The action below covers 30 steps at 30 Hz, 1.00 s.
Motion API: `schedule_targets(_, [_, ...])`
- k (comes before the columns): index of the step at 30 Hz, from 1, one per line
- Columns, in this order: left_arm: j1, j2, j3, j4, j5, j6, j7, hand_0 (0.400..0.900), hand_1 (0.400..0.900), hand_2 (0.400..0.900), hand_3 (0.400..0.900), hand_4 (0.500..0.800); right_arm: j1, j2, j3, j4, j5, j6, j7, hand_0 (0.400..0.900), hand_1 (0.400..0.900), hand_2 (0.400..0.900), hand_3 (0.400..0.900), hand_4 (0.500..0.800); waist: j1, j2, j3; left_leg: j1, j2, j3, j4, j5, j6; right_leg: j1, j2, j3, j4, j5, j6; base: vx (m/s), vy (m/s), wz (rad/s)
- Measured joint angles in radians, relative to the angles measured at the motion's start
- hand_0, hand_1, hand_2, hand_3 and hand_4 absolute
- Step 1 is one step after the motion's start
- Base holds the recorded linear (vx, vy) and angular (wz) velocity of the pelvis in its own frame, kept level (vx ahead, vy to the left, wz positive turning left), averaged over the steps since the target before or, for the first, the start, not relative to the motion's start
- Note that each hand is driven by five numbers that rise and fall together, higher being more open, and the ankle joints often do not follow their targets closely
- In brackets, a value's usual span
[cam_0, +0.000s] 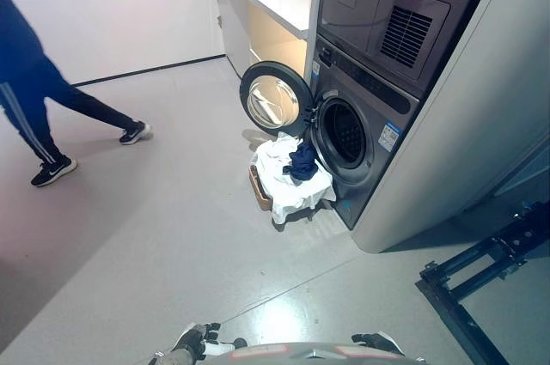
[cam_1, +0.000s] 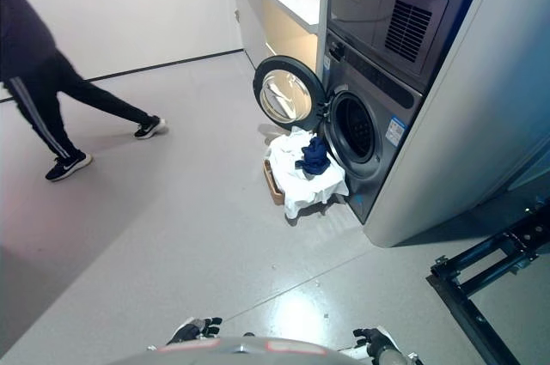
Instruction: Put the clothes in the basket into the washing machine.
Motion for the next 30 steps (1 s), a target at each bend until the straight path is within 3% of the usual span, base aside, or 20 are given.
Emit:
schedule_targets(19, [0.007, 0.000, 0.002, -0.002, -0.018, 0.001, 0.000, 0.900, 0.900, 0.900, 0.900, 0.800, 0.001, 0.000, -0.009, 0.017, 0.001, 0.000, 0.000, 0.900, 0.900, 0.900, 0.900, 0.800, 0.001, -0.008, -0.011, -0.012, -0.004, -0.019, 0.000, 0.001, -0.001, -0.002, -0.002, -0.021, -0.006, 0.000, 0.000, 0.01, 0.018, 0.01])
schedule_targets(25, [0.005, -0.001, 0.003, -0.002, -0.020, 0.001, 0.001, 0.900, 0.900, 0.900, 0.900, 0.800, -0.004, -0.004, -0.017, 0.030, 0.002, 0.000, 0.002, 0.900, 0.900, 0.900, 0.900, 0.800, 0.004, -0.007, -0.009, -0.016, -0.024, -0.020, 0.000, -0.006, 0.010, -0.013, -0.017, -0.020, 0.008, -0.005, 0.008, 0.07, 0.143, 0.02])
schedule_targets(28, [-0.007, -0.011, 0.003, 0.006, -0.020, 0.002, 0.000, 0.900, 0.900, 0.900, 0.900, 0.800, -0.005, -0.018, -0.050, 0.053, 0.002, 0.001, 0.002, 0.900, 0.900, 0.900, 0.900, 0.800, 0.006, 0.009, 0.003, -0.013, -0.036, -0.035, -0.001, -0.019, 0.029, -0.064, -0.032, -0.021, 0.126, -0.020, 0.023, 0.10, 0.209, 0.01])
schedule_targets(30, [-0.032, -0.022, 0.003, 0.023, -0.020, 0.001, 0.000, 0.900, 0.900, 0.900, 0.900, 0.800, -0.037, -0.044, -0.094, 0.050, 0.021, -0.009, 0.005, 0.900, 0.900, 0.900, 0.900, 0.800, 0.004, 0.043, 0.041, 0.003, -0.020, -0.040, -0.001, -0.015, 0.047, -0.162, -0.044, -0.018, 0.356, -0.032, 0.037, 0.12, 0.203, 0.12])
